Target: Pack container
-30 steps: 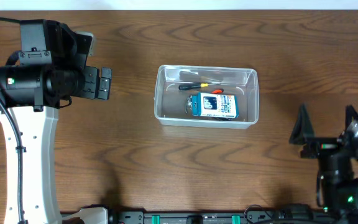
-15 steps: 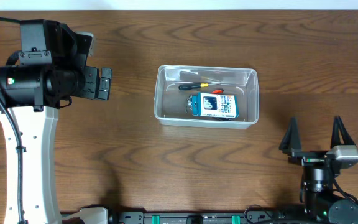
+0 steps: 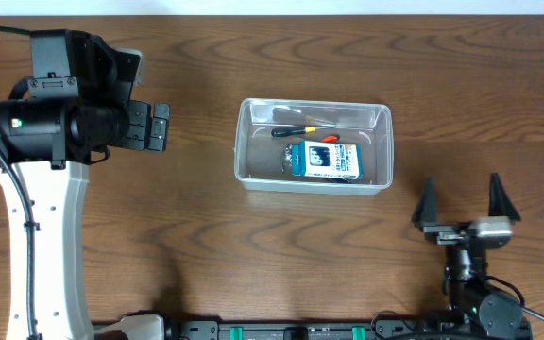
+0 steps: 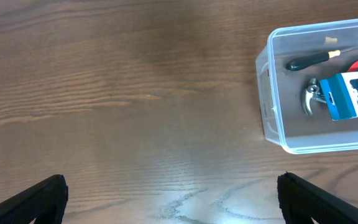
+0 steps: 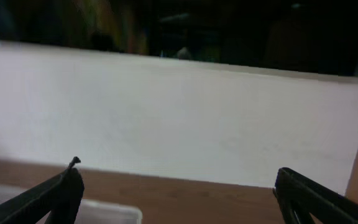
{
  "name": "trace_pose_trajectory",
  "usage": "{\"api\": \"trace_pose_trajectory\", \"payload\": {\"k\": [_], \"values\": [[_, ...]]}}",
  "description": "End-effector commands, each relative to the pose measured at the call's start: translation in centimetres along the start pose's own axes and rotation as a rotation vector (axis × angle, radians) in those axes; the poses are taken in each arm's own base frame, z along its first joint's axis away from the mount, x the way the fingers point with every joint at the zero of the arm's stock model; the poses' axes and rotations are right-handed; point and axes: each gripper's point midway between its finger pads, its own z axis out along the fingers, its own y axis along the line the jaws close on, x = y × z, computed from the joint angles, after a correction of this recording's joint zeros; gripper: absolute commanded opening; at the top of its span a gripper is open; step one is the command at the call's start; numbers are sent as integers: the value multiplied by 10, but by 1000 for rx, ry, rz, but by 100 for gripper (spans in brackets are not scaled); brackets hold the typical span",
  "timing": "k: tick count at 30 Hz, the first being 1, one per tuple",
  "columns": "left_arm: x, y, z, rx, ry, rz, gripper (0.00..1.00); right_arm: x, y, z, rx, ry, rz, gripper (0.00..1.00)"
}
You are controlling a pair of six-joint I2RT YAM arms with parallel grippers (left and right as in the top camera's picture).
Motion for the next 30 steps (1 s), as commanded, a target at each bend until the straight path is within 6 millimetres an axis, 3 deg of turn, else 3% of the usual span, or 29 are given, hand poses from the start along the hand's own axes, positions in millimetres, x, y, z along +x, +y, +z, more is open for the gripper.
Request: {"api": "trace_pose_trajectory", "payload": {"k": [1,17,24,30], "values": [[-1,1,-3,-11,-9,-1,98,8,8,-1,-46,3,-127,99],[-1,1,-3,-11,-9,-1,98,59,11,-6,-70,197,-105,100],[-1,1,-3,-11,-9,-1,98,71,-3,-9,30,251,45,99],[-1,1,-3,-11,-9,-1,98,81,-2,-11,32,291,54,99]]}}
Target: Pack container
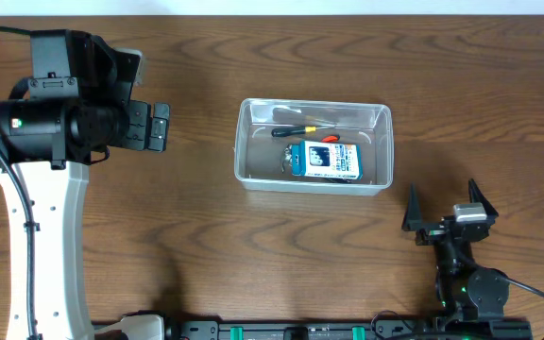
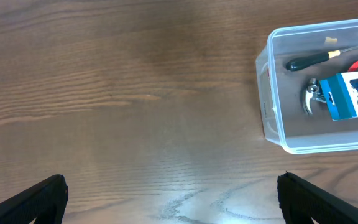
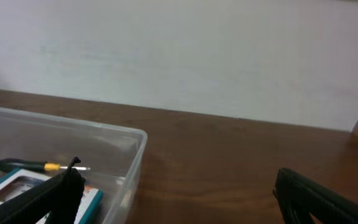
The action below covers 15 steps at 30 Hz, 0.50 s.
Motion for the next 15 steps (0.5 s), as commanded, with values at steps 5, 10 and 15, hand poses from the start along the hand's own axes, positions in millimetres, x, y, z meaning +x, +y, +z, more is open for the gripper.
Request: {"api": "trace_pose_trajectory", "payload": {"k": [5,10,15], "values": [[-1,1,-3,-11,-9,-1,98,24,-6,-2,38,96,67,99],[-1,1,-3,-11,-9,-1,98,26,-11,-2,66,101,71,99],[-1,1,-3,-11,-9,-1,98,25,-17,-2,101,99,70,99]]}}
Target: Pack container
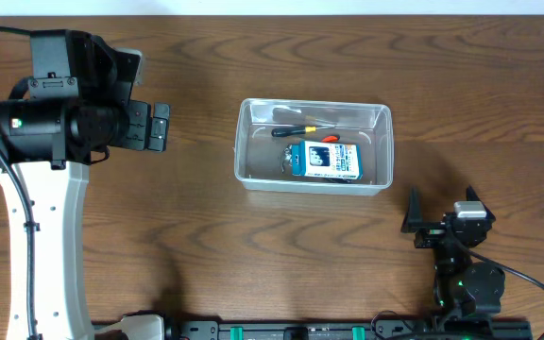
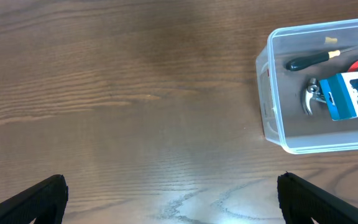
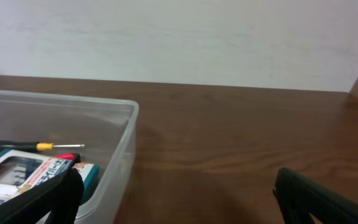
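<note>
A clear plastic container (image 1: 241,142) stands mid-table. Inside lie a blue-and-white package (image 1: 324,160), a black-handled screwdriver (image 1: 296,130), a red item (image 1: 330,139) and a metal piece (image 1: 289,162). My left gripper (image 1: 166,127) hangs open and empty to the left of the container; its wrist view has the container (image 2: 272,112) at the right edge and bare wood between the fingertips. My right gripper (image 1: 442,212) is open and empty near the front edge, to the front right of the container. In its wrist view the container (image 3: 126,134) and the package (image 3: 36,174) lie low on the left.
The white column of the left arm (image 1: 45,246) runs down the table's left side. A pale wall (image 3: 179,37) rises behind the far table edge. Dark equipment (image 1: 348,331) lines the front edge.
My right gripper has dropped slightly toward the front edge and tilted further down; its view now takes in more of the table and container. The left arm and the container's contents are unchanged.
At first my right gripper stood open at the front right, its camera mostly on the wall. Then it sat lower and tilted down, with the container in its view. Now it is a little lower still. My left gripper stayed open at the left throughout.
</note>
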{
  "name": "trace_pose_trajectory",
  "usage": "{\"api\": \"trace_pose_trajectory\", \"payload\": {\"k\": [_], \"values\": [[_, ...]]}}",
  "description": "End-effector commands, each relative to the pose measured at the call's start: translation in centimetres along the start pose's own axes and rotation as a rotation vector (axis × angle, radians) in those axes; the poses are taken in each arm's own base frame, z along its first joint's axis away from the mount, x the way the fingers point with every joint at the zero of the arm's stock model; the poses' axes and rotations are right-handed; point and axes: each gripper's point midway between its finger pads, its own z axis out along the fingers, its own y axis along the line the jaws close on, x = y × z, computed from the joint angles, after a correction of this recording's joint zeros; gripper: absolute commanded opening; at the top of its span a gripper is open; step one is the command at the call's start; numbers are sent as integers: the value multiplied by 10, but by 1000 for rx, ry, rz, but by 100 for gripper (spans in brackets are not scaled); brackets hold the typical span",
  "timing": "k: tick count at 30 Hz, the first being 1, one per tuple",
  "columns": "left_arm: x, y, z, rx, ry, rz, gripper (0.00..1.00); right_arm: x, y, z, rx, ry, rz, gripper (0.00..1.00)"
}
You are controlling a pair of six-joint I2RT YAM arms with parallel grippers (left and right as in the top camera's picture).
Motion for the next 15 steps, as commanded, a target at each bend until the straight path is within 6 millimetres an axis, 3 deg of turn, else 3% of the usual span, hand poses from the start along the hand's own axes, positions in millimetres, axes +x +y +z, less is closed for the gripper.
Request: {"api": "trace_pose_trajectory", "payload": {"k": [1,15], "values": [[-1,1,-3,-11,-9,-1,98,1,-10,0,51,-1,21,99],[-1,1,-3,-11,-9,-1,98,1,-9,0,47,-1,27,99]]}}
